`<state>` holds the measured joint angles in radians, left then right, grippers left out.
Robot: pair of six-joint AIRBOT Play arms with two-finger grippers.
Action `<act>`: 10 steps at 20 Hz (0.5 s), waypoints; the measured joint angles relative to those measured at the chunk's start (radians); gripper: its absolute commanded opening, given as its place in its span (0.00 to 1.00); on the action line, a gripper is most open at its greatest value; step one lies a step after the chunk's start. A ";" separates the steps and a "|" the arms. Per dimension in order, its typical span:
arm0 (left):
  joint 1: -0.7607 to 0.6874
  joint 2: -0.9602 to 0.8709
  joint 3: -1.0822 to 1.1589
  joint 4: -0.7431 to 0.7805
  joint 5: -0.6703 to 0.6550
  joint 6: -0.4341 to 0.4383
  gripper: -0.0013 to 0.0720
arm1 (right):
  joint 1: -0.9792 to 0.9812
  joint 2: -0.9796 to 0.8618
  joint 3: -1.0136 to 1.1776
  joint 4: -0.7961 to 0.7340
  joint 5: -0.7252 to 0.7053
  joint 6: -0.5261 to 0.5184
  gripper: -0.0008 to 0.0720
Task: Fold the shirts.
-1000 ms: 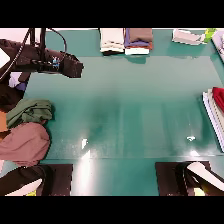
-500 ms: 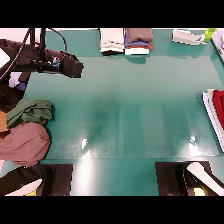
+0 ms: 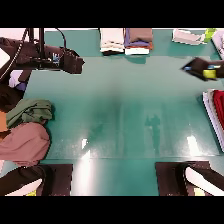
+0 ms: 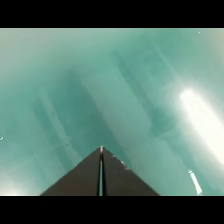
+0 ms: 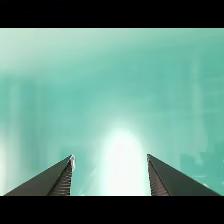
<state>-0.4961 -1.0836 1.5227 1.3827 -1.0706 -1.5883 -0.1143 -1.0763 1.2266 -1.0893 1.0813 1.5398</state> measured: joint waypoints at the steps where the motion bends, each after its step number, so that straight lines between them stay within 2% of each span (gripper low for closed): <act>1: 0.000 0.000 0.000 0.000 0.002 0.000 0.05 | 0.062 -0.018 0.000 0.005 -0.003 0.000 0.36; 2: 0.000 0.000 0.000 0.000 0.002 0.000 0.05 | 0.113 -0.034 0.001 0.006 -0.006 0.000 0.15; 3: 0.000 0.000 0.000 0.000 0.004 0.000 0.05 | 0.157 -0.049 0.001 0.008 -0.009 -0.001 0.04; 10: 0.000 0.000 0.000 0.000 0.008 0.000 0.05 | 0.288 -0.087 0.001 0.014 -0.009 -0.002 0.04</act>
